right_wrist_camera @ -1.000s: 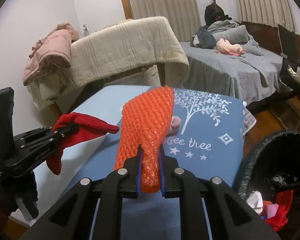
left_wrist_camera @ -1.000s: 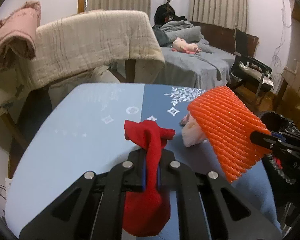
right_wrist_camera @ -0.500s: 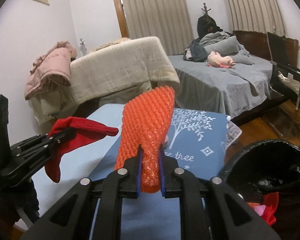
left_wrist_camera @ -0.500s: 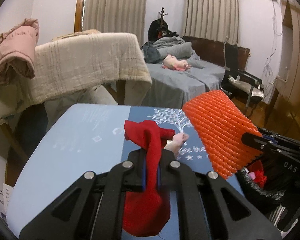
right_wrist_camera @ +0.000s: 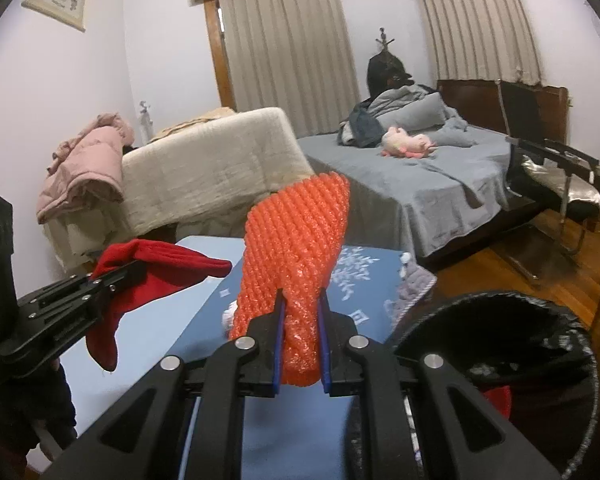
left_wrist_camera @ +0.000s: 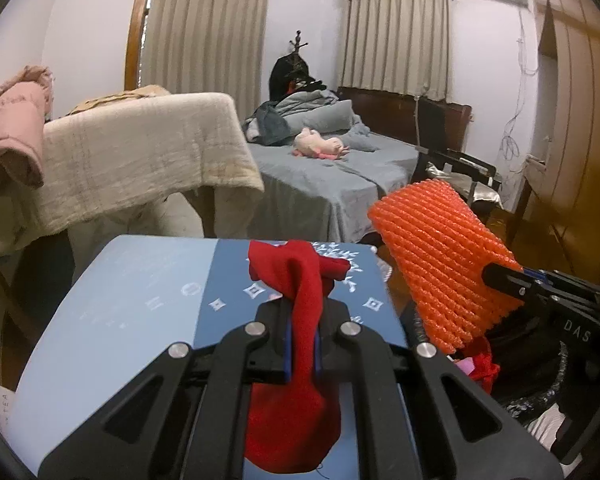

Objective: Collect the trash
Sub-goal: 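Carry the red sock and orange net over the trash bin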

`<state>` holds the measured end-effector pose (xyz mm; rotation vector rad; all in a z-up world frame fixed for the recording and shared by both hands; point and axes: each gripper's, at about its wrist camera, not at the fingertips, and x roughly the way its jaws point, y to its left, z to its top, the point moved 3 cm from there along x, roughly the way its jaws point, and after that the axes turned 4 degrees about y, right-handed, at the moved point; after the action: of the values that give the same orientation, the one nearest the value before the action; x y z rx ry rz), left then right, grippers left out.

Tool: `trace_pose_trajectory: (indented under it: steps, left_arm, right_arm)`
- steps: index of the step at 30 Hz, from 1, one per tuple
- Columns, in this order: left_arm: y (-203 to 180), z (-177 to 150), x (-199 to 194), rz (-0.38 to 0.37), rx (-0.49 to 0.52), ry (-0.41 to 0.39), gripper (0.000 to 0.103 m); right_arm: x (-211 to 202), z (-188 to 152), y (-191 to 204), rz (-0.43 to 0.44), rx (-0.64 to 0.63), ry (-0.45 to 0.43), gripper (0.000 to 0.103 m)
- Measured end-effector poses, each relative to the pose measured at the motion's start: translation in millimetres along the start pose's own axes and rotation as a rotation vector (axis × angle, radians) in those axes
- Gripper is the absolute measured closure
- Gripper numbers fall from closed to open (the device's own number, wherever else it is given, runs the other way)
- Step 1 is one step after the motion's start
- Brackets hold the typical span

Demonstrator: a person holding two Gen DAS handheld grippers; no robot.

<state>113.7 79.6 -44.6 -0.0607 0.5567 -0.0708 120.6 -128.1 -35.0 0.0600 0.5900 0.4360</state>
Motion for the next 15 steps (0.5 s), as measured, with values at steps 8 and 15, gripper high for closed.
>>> trace_pose_trajectory:
  steps: [8, 15]
  left_arm:
    - [-35.6, 6.0, 0.1, -0.053, 0.031, -0.014, 0.096]
    - [-68.9, 6.7, 5.5, -0.109, 0.060, -0.012, 0.096]
  right_arm:
    - [-23.0, 0.7, -30.0, -0.061, 0.039, -0.034, 0.089]
    - [-41.6, -5.0, -60.1, -0.123, 0.069, -0.038, 0.089]
